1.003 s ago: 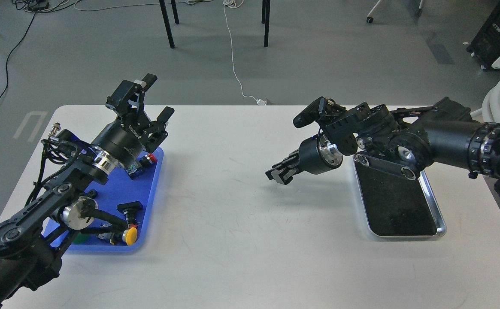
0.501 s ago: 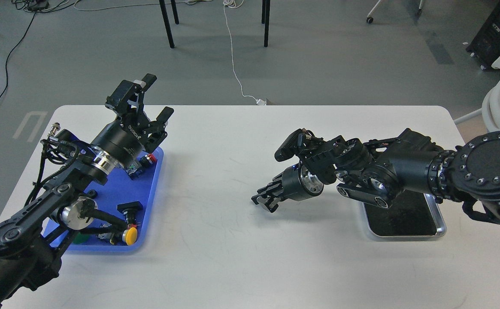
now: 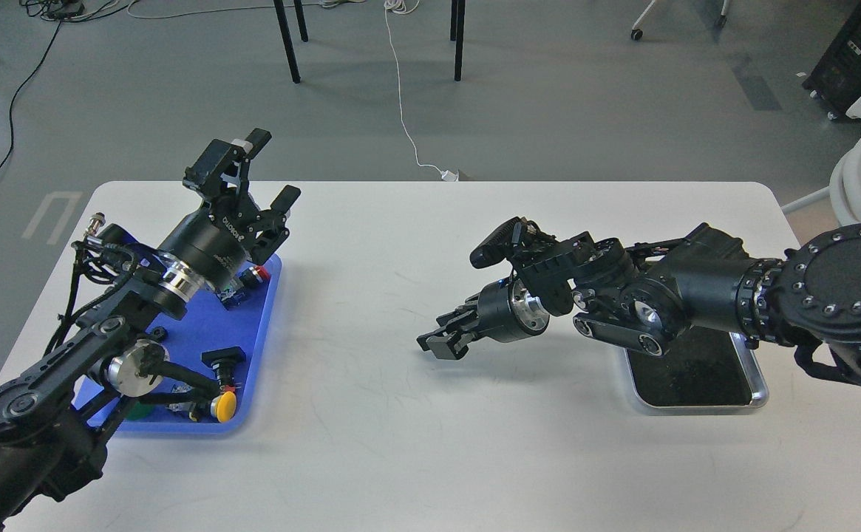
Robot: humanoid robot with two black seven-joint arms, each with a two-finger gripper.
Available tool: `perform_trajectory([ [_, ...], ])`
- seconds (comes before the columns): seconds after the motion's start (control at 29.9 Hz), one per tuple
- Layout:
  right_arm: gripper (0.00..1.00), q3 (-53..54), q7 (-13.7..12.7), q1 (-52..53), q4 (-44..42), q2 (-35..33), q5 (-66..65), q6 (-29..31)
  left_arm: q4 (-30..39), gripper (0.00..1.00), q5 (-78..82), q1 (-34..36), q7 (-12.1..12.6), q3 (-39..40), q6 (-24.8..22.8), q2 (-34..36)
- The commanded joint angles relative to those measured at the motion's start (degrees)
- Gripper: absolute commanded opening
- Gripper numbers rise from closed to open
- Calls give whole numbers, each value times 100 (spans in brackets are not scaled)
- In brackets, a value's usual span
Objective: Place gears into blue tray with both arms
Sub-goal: 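Release the black part on the table and retract the right gripper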
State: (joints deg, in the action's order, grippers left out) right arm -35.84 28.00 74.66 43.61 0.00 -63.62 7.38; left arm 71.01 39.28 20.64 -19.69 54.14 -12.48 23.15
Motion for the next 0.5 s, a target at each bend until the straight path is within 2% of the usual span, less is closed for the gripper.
perform_trajectory([
  [0.0,92,322,0,31,174,-236,288,9,0,98,0,-7,-9,-8,-9,5],
  [0.27,95,1500,0,-293,421,-1502,1797,70,-17,98,0,-25,-158,0,0,-4],
  [0.4,95,2746,0,-1153,604,-1950,3265,97,-26,98,18,-16,-641,-8,0,23],
  [0.47,95,3466,0,-1706,754,-2205,3828,97,-26,98,44,-16,-782,-17,0,40],
])
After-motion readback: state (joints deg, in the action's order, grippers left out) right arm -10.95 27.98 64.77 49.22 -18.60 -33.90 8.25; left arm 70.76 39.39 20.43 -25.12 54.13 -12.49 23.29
